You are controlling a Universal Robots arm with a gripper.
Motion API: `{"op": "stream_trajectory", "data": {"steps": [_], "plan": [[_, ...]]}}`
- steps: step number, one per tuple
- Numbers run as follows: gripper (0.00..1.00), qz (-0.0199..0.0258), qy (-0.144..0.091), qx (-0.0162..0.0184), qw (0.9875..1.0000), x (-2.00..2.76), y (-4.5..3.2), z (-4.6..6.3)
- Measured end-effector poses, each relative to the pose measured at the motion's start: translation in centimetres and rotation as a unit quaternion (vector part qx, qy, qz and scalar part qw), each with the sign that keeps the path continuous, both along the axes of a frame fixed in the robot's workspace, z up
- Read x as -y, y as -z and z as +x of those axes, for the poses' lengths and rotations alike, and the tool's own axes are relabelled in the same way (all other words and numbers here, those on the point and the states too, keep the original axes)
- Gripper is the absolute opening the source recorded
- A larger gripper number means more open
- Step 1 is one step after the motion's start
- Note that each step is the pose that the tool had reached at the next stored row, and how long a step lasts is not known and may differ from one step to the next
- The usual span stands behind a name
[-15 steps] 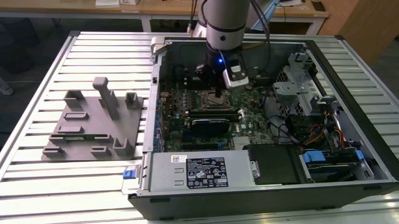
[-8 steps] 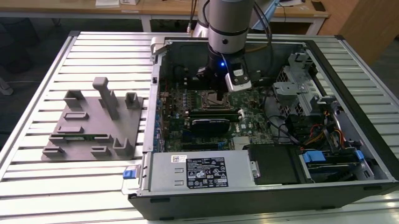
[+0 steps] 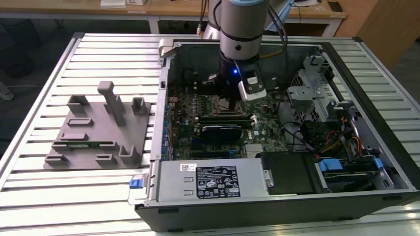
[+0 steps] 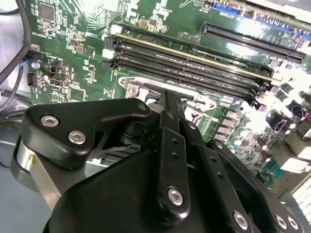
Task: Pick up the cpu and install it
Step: 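Install the second cpu locking lever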
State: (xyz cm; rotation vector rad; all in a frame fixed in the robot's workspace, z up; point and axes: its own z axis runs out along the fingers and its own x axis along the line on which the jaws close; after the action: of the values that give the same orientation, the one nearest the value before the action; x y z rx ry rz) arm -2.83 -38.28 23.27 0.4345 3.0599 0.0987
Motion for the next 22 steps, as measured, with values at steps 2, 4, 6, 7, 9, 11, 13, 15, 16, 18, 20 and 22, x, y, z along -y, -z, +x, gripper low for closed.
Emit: {"op": "stream_trajectory", "data": {"steps": [2, 4, 6, 7, 9, 11, 13, 15, 16, 18, 20, 22], "plan": [[0.11, 0.0, -0.005, 0.0007, 1.0, 0.18, 0.03, 0.0], [0.11, 0.0, -0.009, 0.0018, 1.0, 0.4, 0.11, -0.1], [0.11, 0.0004, -0.012, 0.0028, 0.9999, 0.61, 0.23, -0.1], [0.11, 0.0009, -0.014, 0.0031, 0.9999, 0.7, 0.31, -0.2], [0.11, 0.0026, -0.016, 0.0036, 0.9999, 0.83, 0.52, -0.3], [0.11, 0.0046, -0.017, 0.0039, 0.9998, 0.89, 0.72, -0.7], [0.11, 0.0058, -0.017, 0.0039, 0.9998, 0.91, 0.83, -1.4], [0.11, 0.0069, -0.018, 0.0039, 0.9998, 0.95, 0.93, -1.8], [0.11, 0.0075, -0.019, 0.004, 0.9998, 1.0, 0.99, -2.0], [0.11, 0.0096, -0.021, 0.004, 0.9997, 1.15, 1.12, -2.2], [0.11, 0.0147, -0.022, 0.0042, 0.9996, 1.32, 1.28, -2.4], [0.11, 0.0215, -0.023, 0.0043, 0.9995, 1.47, 1.42, -2.5]]}}
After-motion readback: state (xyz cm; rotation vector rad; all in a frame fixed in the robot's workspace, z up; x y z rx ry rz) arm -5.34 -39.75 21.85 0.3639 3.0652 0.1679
